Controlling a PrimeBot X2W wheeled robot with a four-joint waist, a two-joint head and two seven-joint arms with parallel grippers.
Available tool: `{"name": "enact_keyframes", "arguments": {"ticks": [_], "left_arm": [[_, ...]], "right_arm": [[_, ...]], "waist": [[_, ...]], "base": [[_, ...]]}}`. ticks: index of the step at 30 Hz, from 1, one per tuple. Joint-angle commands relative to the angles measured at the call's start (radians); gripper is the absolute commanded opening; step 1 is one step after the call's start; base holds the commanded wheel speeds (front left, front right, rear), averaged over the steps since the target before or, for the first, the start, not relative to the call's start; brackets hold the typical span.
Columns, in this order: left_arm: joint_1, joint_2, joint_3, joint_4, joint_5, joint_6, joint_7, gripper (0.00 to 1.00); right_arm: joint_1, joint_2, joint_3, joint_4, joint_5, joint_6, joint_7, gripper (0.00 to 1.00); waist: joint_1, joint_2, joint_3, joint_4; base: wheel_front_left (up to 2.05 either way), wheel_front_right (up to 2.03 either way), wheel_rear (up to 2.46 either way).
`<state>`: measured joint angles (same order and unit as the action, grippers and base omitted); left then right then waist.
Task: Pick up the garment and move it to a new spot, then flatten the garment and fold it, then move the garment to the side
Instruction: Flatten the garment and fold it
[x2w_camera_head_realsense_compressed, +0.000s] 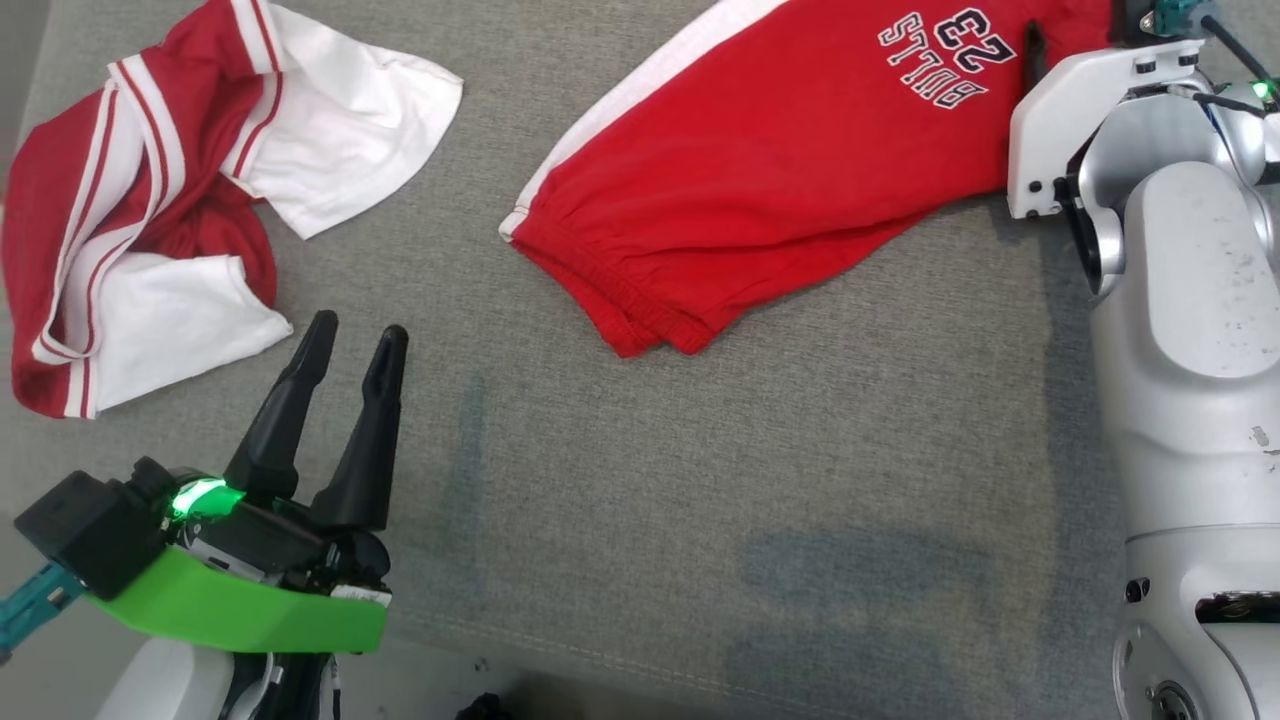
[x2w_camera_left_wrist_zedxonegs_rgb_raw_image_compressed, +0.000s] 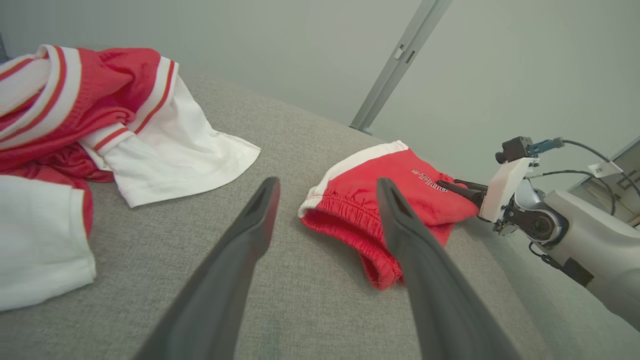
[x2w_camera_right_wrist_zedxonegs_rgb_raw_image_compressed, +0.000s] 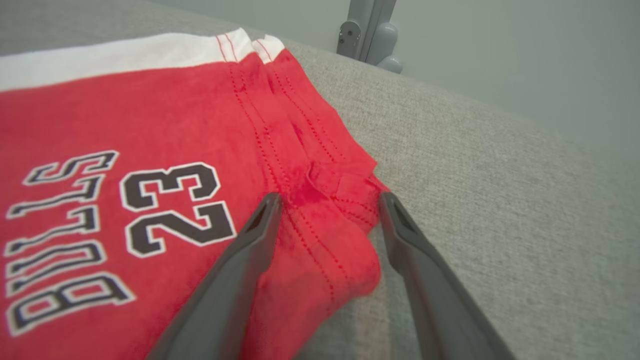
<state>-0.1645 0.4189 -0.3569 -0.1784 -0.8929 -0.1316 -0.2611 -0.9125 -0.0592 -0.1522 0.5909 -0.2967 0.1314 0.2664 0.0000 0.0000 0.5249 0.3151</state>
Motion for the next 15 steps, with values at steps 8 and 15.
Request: {"name": "enact_keyframes", "arguments": {"ticks": [8, 15], "left_arm": [[-0.004, -0.020, -0.032, -0.019, 0.064, 0.001, -0.003, 1.00], [-0.007, -0.023, -0.041, -0.019, 0.066, 0.001, -0.003, 1.00]], "right_arm": [[-0.025, -0.017, -0.086, -0.050, -0.081, -0.002, 0.167, 1.00], [-0.024, -0.008, -0.170, -0.106, -0.120, -0.002, 0.279, 1.00]], "waist": [[0.0000, 0.0000, -0.011, 0.072], [0.0000, 0.0000, -0.014, 0.093]], "base": [[0.00, 0.00, 0.00], [0.00, 0.00, 0.00]]}}
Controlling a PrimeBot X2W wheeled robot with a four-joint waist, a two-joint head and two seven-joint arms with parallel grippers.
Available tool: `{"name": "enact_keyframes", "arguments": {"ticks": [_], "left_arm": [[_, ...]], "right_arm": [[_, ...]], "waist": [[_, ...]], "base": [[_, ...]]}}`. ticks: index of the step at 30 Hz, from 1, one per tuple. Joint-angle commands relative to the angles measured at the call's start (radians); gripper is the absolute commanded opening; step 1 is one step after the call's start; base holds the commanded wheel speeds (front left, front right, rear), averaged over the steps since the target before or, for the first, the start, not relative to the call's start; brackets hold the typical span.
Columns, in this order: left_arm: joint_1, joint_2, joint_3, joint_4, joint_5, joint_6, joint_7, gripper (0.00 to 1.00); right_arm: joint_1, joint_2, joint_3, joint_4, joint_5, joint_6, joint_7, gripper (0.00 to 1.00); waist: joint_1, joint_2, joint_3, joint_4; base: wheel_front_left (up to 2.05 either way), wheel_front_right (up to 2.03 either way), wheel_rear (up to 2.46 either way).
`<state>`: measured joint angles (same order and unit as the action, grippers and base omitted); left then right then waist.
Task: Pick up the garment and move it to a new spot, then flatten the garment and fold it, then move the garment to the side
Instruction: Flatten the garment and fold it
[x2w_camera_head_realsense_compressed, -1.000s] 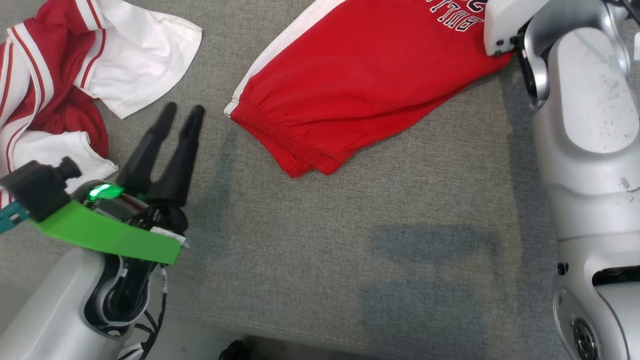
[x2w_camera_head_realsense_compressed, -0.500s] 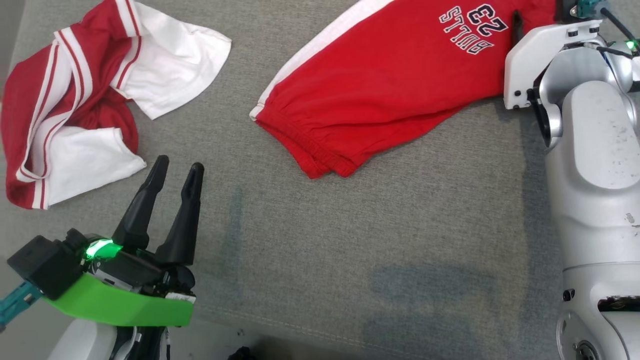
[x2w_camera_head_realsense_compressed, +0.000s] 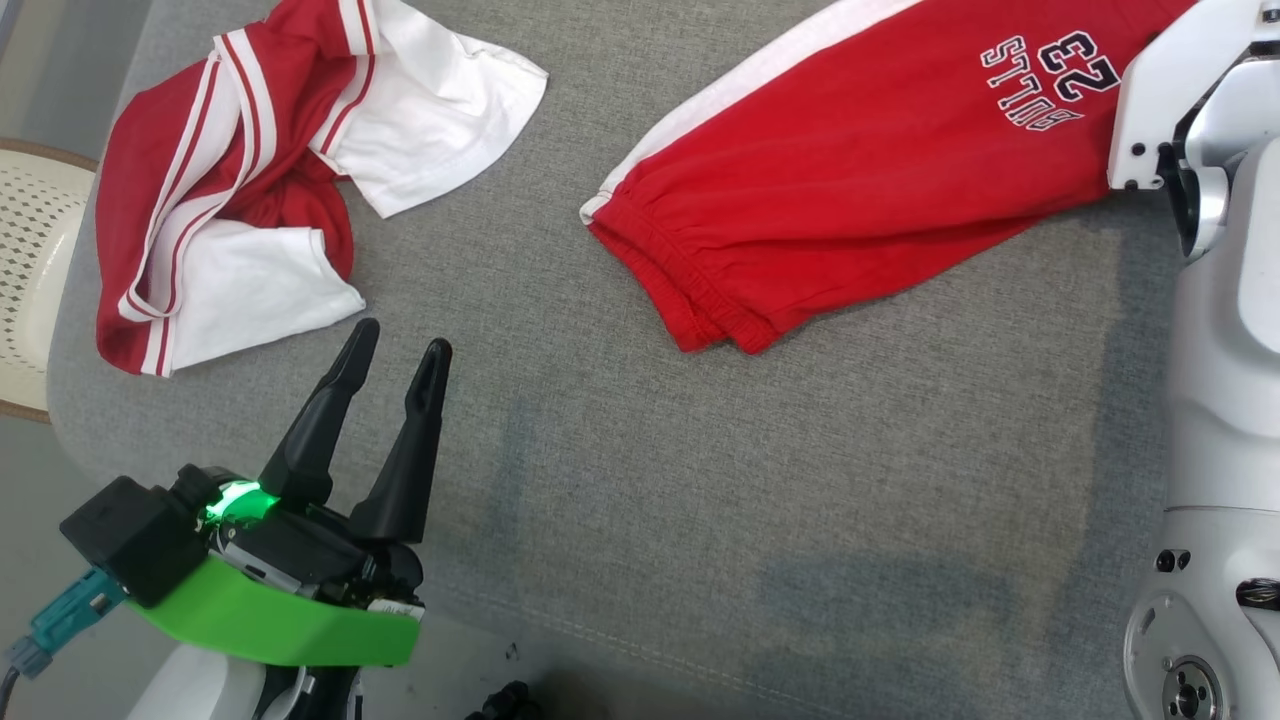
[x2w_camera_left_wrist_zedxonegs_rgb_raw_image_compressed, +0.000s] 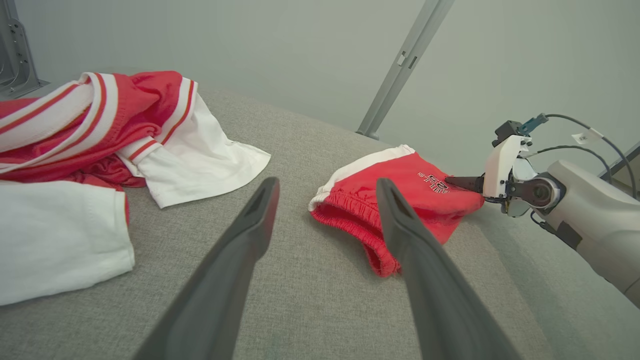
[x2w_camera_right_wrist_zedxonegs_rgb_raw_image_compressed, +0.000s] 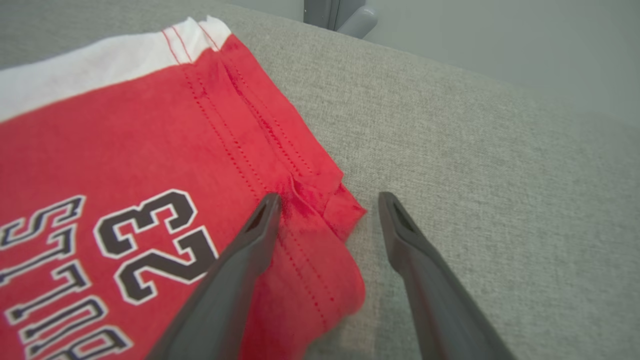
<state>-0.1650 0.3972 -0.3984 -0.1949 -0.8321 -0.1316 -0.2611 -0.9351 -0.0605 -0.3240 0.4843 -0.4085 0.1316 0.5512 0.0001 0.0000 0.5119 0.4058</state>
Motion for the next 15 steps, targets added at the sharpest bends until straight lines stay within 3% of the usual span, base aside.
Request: {"name": "enact_keyframes", "arguments": {"ticks": [1, 3, 5, 6, 7, 8, 15], "left_arm": [[-0.006, -0.002, -0.001, -0.001, 0.005, 0.001, -0.003, 1.00], [-0.010, -0.002, -0.004, 0.002, 0.005, 0.001, -0.003, 1.00], [-0.011, -0.004, -0.004, -0.001, 0.002, 0.001, -0.003, 1.00], [-0.012, -0.003, -0.004, -0.002, 0.000, 0.001, -0.003, 1.00], [-0.013, -0.001, -0.003, -0.004, -0.001, 0.001, -0.003, 1.00], [-0.015, 0.000, -0.003, -0.003, -0.002, 0.001, -0.003, 1.00], [-0.004, 0.011, 0.011, -0.012, 0.010, 0.002, -0.003, 1.00]], "right_arm": [[0.001, -0.006, -0.011, -0.005, -0.011, -0.002, 0.016, 1.00], [0.011, 0.000, -0.042, -0.027, -0.017, -0.002, 0.068, 0.96], [0.019, 0.003, -0.063, -0.038, -0.014, -0.002, 0.095, 0.49], [0.025, 0.004, -0.065, -0.041, -0.008, -0.002, 0.101, 0.35], [0.030, 0.005, -0.067, -0.044, -0.002, -0.002, 0.104, 0.04], [0.035, 0.006, -0.066, -0.046, 0.005, -0.002, 0.102, 0.00], [0.068, 0.006, -0.037, -0.078, 0.097, -0.002, 0.013, 0.00]], "waist": [[-0.0001, 0.0000, -0.001, 0.005], [-0.0001, 0.0000, -0.002, 0.010], [-0.0001, 0.0000, -0.001, 0.011], [-0.0001, 0.0000, -0.001, 0.011], [-0.0001, 0.0000, 0.000, 0.010], [-0.0001, 0.0000, 0.001, 0.009], [-0.0001, 0.0000, -0.006, -0.025]], "base": [[0.00, 0.00, 0.00], [0.00, 0.00, 0.00], [0.00, 0.00, 0.00], [0.00, 0.00, 0.00], [0.00, 0.00, 0.00], [0.00, 0.00, 0.00], [0.00, 0.00, 0.00]]}}
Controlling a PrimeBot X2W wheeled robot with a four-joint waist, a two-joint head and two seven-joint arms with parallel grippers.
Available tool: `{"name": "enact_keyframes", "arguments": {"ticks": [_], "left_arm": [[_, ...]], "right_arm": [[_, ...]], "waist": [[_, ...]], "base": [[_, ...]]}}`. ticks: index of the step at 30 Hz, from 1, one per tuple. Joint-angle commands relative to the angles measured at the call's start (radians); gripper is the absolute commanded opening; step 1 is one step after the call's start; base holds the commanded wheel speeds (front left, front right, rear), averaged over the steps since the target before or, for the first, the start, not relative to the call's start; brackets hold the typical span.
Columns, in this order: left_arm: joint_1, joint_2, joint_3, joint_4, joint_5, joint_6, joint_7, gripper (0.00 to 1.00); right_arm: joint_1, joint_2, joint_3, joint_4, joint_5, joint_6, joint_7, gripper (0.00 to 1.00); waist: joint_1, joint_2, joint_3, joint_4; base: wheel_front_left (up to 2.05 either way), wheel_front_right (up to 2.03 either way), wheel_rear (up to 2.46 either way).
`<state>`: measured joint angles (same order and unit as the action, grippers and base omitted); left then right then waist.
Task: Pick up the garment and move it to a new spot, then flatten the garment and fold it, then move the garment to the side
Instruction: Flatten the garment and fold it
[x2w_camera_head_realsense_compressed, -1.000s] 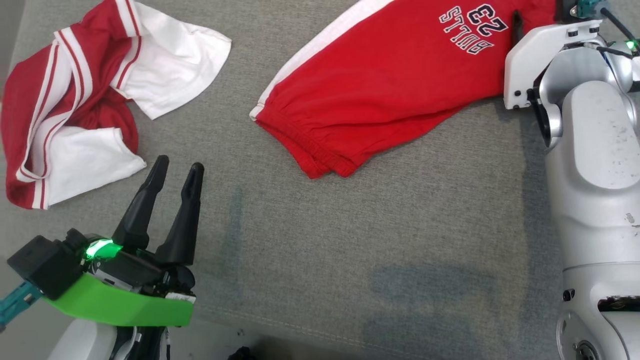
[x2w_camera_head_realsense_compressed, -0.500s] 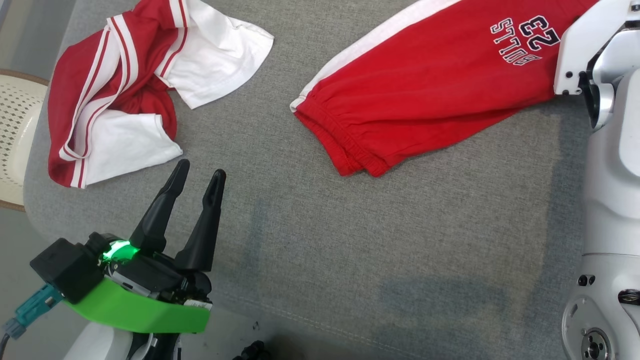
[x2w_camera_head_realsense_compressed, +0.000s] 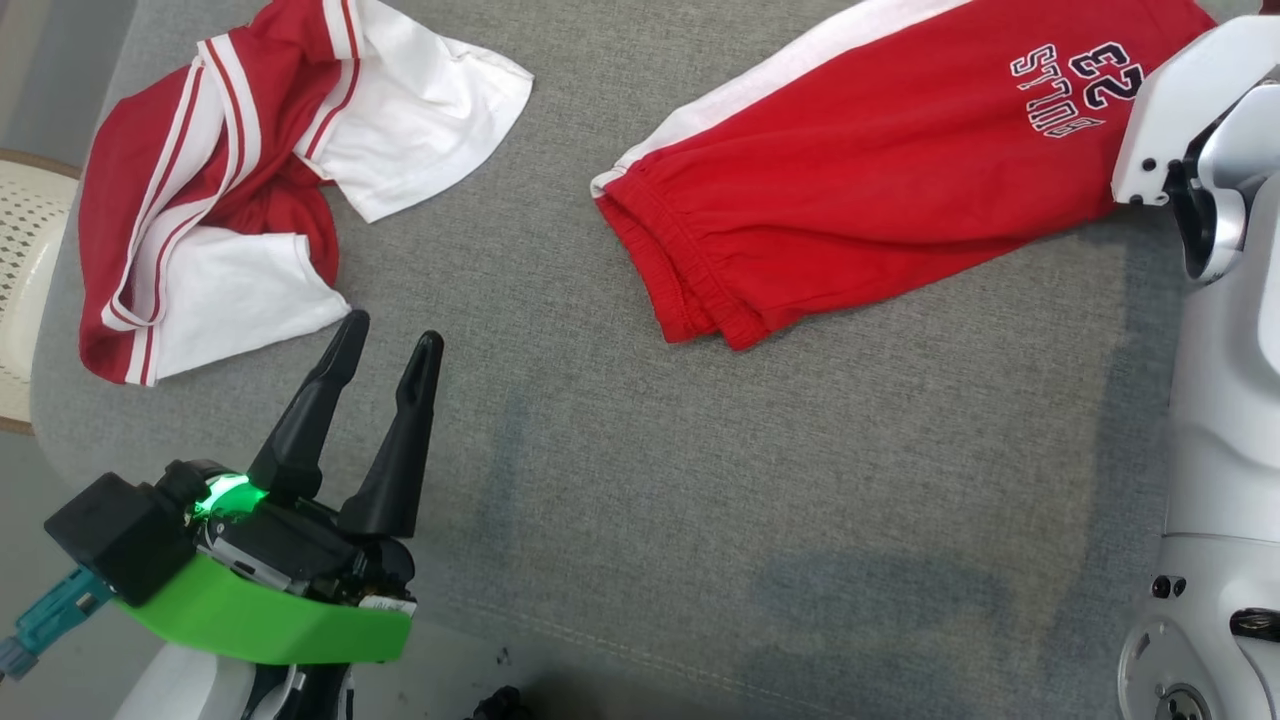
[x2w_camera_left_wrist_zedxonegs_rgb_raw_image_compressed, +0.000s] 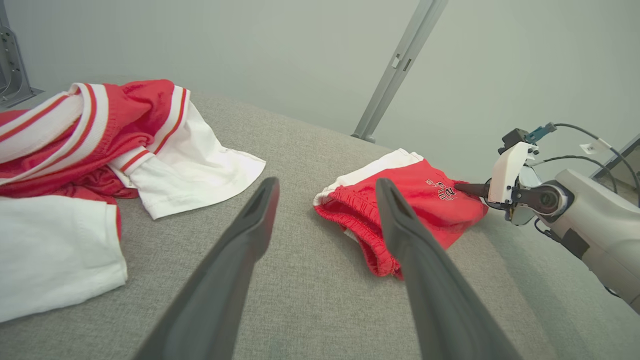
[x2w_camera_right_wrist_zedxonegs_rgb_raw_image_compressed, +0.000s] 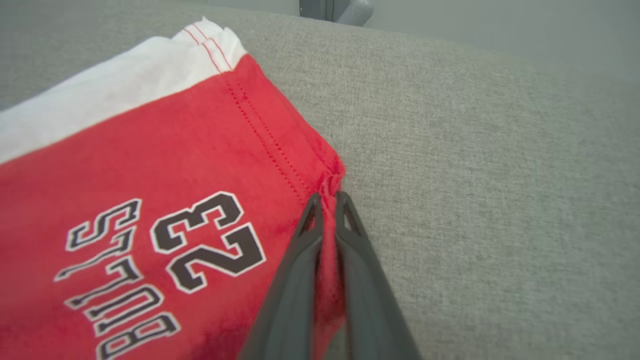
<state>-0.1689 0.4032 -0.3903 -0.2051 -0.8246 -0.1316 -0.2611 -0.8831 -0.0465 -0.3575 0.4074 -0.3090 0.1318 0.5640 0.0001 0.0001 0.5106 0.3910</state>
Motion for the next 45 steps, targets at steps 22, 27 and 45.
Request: {"name": "enact_keyframes", "arguments": {"ticks": [22, 27, 45], "left_arm": [[0.142, 0.001, 0.021, -0.048, 0.110, 0.001, -0.003, 1.00], [0.155, -0.001, 0.008, -0.052, 0.123, 0.001, -0.003, 1.00], [0.177, -0.056, -0.011, -0.008, 0.163, 0.001, -0.003, 1.00]], "right_arm": [[0.544, -0.006, -0.016, -0.253, 0.286, -0.002, -0.303, 0.00], [0.555, -0.006, -0.001, -0.215, 0.296, -0.002, -0.331, 0.00], [0.437, -0.005, 0.218, -0.187, 0.294, -0.002, -0.387, 0.00]], "waist": [[-0.0001, -0.0001, -0.174, -0.272], [-0.0001, -0.0001, -0.194, -0.308], [-0.0001, -0.0001, -0.293, -0.337]], "base": [[0.00, 0.00, 0.00], [0.00, 0.00, 0.00], [0.00, 0.00, 0.00]]}}
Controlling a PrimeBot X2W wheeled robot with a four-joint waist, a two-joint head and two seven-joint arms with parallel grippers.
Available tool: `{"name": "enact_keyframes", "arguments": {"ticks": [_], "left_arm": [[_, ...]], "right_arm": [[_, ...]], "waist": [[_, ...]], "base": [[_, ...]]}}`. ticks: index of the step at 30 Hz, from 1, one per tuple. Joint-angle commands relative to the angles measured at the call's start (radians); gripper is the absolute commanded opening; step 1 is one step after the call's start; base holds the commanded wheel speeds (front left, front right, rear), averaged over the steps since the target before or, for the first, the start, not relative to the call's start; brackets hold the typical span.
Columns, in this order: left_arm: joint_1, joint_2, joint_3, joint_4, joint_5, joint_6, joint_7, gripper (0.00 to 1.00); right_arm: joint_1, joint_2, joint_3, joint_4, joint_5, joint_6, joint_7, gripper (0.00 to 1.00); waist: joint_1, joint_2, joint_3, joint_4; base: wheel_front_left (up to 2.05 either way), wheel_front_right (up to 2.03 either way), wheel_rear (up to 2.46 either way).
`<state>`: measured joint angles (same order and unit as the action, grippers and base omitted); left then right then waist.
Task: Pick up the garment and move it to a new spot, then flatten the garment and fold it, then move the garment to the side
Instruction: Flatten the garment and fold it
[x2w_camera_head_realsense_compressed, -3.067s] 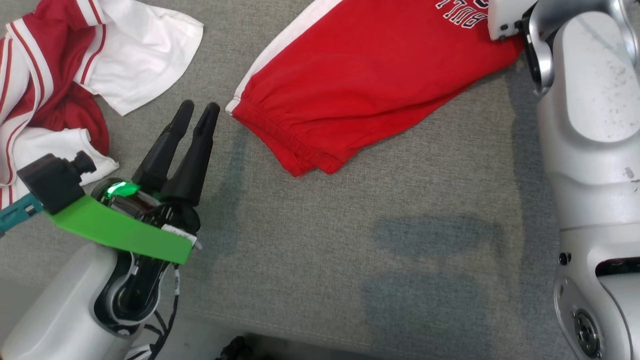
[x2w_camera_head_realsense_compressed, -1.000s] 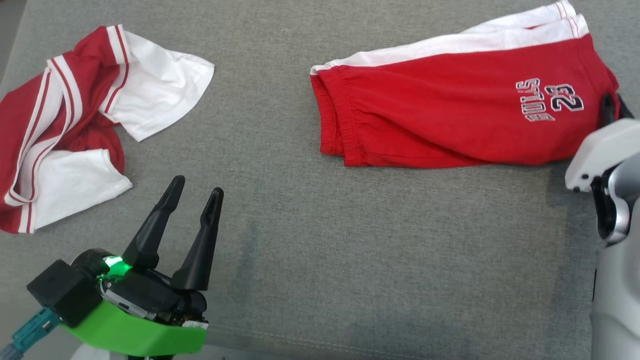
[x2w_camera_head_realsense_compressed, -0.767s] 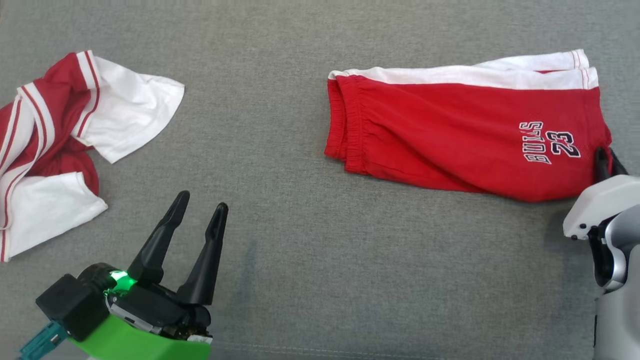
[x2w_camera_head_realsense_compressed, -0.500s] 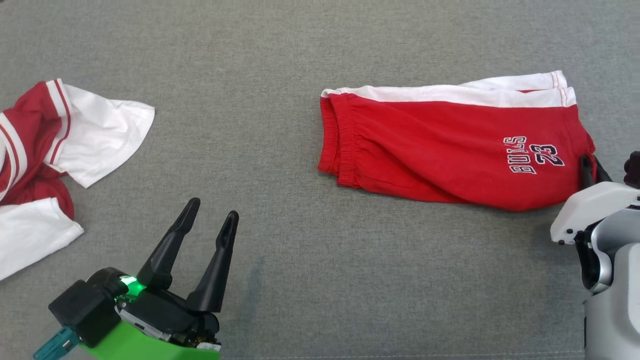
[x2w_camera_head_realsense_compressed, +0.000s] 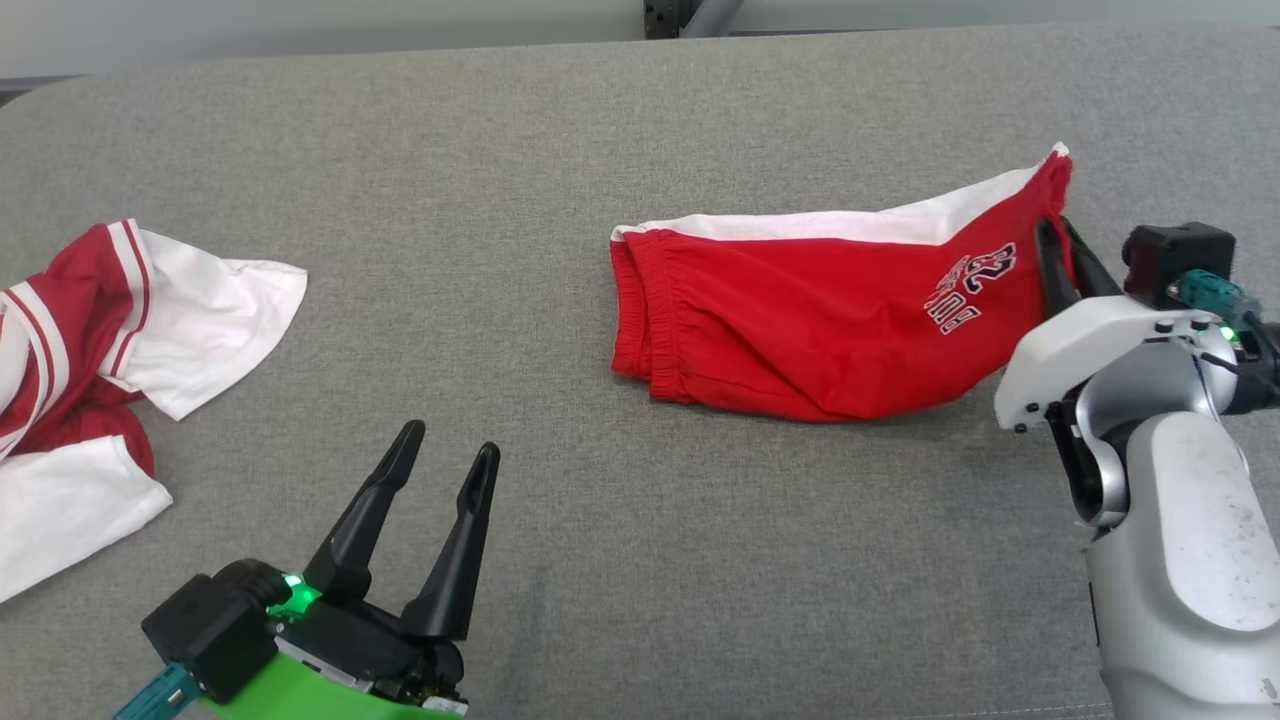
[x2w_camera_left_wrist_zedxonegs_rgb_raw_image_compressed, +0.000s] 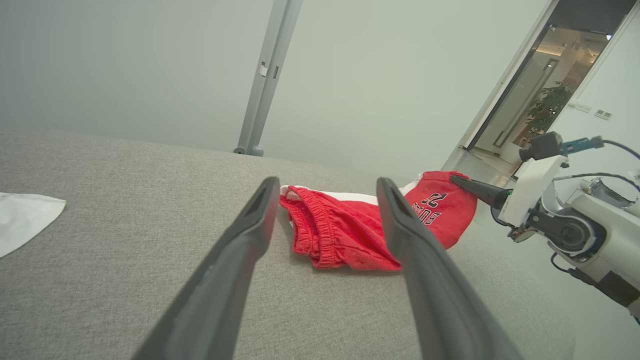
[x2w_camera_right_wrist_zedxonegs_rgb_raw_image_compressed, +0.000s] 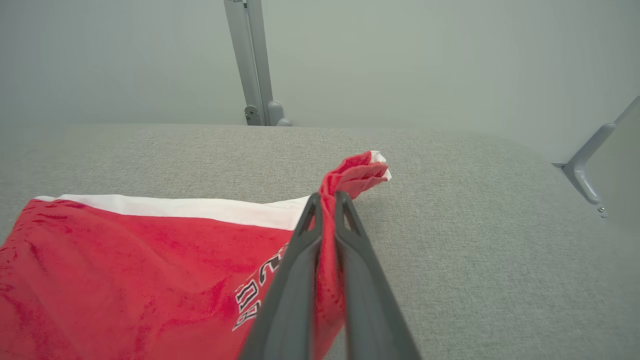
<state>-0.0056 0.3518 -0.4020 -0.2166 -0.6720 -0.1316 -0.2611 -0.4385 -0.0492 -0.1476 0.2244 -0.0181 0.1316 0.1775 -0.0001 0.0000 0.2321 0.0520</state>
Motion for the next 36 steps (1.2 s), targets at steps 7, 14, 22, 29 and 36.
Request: {"name": "enact_keyframes", "arguments": {"ticks": [7, 14, 22, 29, 36], "left_arm": [[0.006, -0.029, -0.006, 0.025, 0.019, 0.001, -0.003, 1.00], [-0.003, -0.037, -0.007, 0.042, 0.016, 0.001, -0.003, 1.00], [-0.021, -0.037, -0.011, 0.041, -0.001, 0.001, -0.003, 1.00], [-0.025, -0.031, -0.012, 0.044, -0.010, 0.001, -0.003, 1.00], [-0.009, -0.039, -0.003, 0.051, -0.001, 0.001, -0.003, 1.00]], "right_arm": [[-0.053, -0.003, 0.178, 0.006, 0.047, -0.002, -0.006, 0.00], [-0.090, -0.003, 0.328, 0.053, 0.107, -0.002, -0.024, 0.00], [-0.114, -0.003, 0.473, 0.154, 0.159, -0.002, -0.054, 0.00], [-0.114, -0.003, 0.540, 0.219, 0.189, -0.002, -0.076, 0.00], [-0.071, -0.003, 0.608, 0.233, 0.226, -0.002, -0.069, 0.13]], "waist": [[0.0001, 0.0000, -0.046, 0.030], [0.0001, 0.0000, -0.045, 0.063], [0.0001, 0.0000, -0.027, 0.092], [0.0001, 0.0000, -0.022, 0.103], [0.0001, 0.0000, -0.034, 0.085]], "base": [[0.00, 0.00, 0.00], [0.00, 0.00, 0.00], [0.00, 0.00, 0.00], [0.00, 0.00, 0.00], [0.00, 0.00, 0.00]]}}
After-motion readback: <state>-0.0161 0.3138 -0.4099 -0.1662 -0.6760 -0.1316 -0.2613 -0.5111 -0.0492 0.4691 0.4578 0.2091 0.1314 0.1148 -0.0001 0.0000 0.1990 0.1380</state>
